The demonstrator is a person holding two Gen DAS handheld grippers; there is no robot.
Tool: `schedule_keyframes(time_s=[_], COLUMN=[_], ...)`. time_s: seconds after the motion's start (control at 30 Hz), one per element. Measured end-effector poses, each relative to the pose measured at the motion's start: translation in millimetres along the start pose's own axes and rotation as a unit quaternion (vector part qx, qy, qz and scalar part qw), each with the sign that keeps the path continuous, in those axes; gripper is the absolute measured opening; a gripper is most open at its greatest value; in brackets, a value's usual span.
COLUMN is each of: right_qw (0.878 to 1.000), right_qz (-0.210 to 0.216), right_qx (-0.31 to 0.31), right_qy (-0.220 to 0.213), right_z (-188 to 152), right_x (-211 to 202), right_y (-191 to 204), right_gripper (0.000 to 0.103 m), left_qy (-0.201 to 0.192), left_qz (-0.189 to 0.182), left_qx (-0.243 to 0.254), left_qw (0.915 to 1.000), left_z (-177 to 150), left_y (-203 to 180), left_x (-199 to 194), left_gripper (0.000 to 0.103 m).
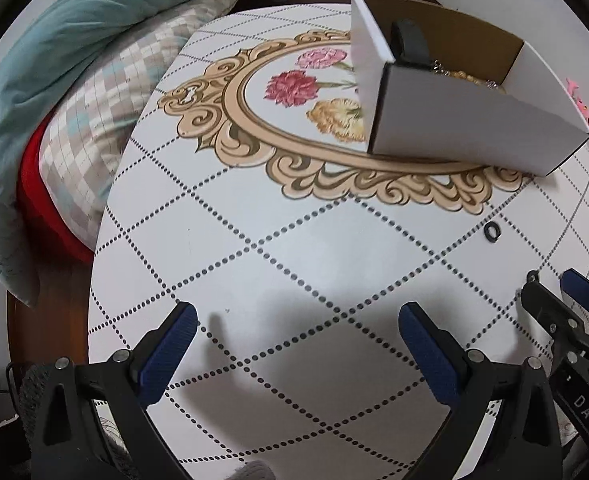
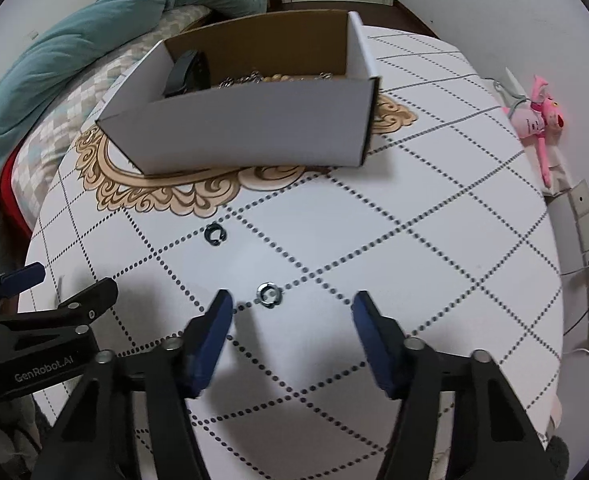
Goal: Organize jewelry
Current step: 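Pinch a black ring with the right tool while the left tool pinches another black ring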
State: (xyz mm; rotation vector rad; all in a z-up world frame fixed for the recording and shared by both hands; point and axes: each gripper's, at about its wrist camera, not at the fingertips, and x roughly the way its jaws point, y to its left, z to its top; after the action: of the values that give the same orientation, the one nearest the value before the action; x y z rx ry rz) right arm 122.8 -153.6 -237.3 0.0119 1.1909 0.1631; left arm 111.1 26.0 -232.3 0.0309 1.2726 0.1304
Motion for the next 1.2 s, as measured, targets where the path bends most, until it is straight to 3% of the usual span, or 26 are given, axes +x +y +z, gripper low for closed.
schedule_keyframes(time_s=[0.17, 0.23, 0.27, 0.5, 0.83, 1.07, 1.13, 1.2], right_qw=[1.000, 1.000, 1.000, 1.000, 0.997, 0.994, 0.993, 0.993], right_qz=[-0.001, -0.011, -0.009, 0.001, -0.011, -0.026, -0.027, -0.027], right_qx=[-0.008, -0.014, -0.015, -0.003, 0.072, 0.103, 0.109, 0.114], right_qy=[-0.015, -0.020, -0.021, -0.025, -0.034, -0.032, -0.032, -0.032], right_z=[3.3, 2.9, 3.3, 2.3, 3.2, 4.5, 3.8, 3.3], right_x=[-0.6, -0.1, 0.2, -0.8, -19.7, -20.6, -20.0, -19.4], right_y=[6.4, 8.8, 9.8, 3.6, -54.7, -86.8, -90.8, -94.3], right_gripper=[0.034, 0.016, 0.013, 0.012, 0.012, 0.012, 0.012, 0.012], left_qy=[0.003, 0.002, 0.001, -0.011, -0.036, -0.045, -0.048, -0.047], left_qz=[0.001, 0.003, 0.004, -0.001, -0.061, -0.072, -0.068, -0.063], left_qx=[0.001, 0.003, 0.003, 0.003, 0.023, 0.044, 0.051, 0.055], left_qw=[1.0000, 1.0000, 1.0000, 0.9999, 0.9972, 0.9954, 0.9953, 0.9954], left_z=[-2.8, -3.7, -4.0, -0.3, 19.1, 24.9, 28.2, 31.2], left_y=[0.5, -0.4, -0.6, -8.9, -54.9, -85.2, -90.3, -94.4], left_x=[3.9, 4.1, 3.8, -5.1, -19.1, -16.7, -13.8, -10.2], left_gripper=[0.103, 0.103, 0.103, 0.103, 0.102, 0.098, 0.082, 0.076])
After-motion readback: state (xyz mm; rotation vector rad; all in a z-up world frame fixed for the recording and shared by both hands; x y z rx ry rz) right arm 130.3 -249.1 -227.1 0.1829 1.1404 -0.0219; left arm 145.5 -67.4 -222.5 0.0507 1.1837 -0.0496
